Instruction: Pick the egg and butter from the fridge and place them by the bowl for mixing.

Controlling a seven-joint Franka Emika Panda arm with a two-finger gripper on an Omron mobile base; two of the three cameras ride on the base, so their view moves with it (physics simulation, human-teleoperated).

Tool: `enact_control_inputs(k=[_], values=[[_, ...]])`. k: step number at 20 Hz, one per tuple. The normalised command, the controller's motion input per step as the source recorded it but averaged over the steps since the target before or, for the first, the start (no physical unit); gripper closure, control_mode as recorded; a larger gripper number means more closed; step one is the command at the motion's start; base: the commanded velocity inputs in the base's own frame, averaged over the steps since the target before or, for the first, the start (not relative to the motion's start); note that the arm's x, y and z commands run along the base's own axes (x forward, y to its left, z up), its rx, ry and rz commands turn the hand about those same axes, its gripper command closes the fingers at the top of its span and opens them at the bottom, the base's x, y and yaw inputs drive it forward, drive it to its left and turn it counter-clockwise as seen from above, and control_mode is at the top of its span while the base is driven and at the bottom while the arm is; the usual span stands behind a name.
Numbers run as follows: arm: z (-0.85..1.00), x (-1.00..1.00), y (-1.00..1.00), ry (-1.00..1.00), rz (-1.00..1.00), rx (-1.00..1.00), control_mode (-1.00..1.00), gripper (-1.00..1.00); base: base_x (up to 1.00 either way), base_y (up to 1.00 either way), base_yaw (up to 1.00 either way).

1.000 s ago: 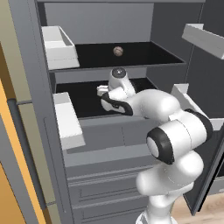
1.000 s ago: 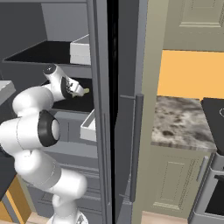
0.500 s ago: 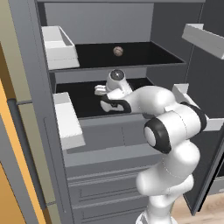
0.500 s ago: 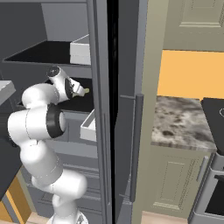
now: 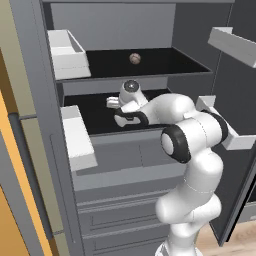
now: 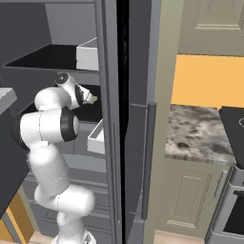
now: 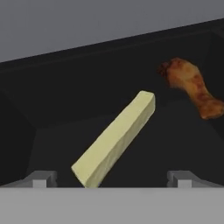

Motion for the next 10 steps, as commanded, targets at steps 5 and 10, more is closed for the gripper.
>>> enact_control_inputs(k=[5,10], values=[[-0.05,0.31,0.05,0.0,0.0,0.0,-1.0,-1.0,0.0,0.0,0.0],[-0.12,0.32,0.01,0.0,0.0,0.0,-1.0,-1.0,0.0,0.0,0.0]])
